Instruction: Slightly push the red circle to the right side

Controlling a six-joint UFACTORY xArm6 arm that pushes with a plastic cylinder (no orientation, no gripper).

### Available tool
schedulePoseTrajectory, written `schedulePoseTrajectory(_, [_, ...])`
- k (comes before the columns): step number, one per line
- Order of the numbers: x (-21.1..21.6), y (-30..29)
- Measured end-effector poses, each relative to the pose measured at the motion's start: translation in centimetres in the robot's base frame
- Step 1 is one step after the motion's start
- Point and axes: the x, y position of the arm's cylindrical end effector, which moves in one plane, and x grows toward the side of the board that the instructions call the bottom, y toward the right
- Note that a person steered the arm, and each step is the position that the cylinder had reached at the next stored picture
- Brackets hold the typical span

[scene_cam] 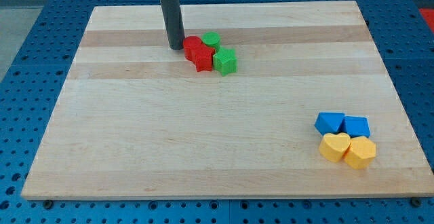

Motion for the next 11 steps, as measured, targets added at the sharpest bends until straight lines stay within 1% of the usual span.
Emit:
schedulePoseTrajectory(2, [1.8, 0.0])
schedulePoseTrajectory(3, [3.6, 0.0])
schedulePoseTrajectory(5, [3.7, 0.0])
schedulePoseTrajectory(6, [3.3, 0.3])
schedulePoseTrajectory(9, [0.1, 0.4])
schedulePoseTrajectory(10, [-1.9, 0.4])
schedulePoseTrajectory(11, [-2.2, 1.0])
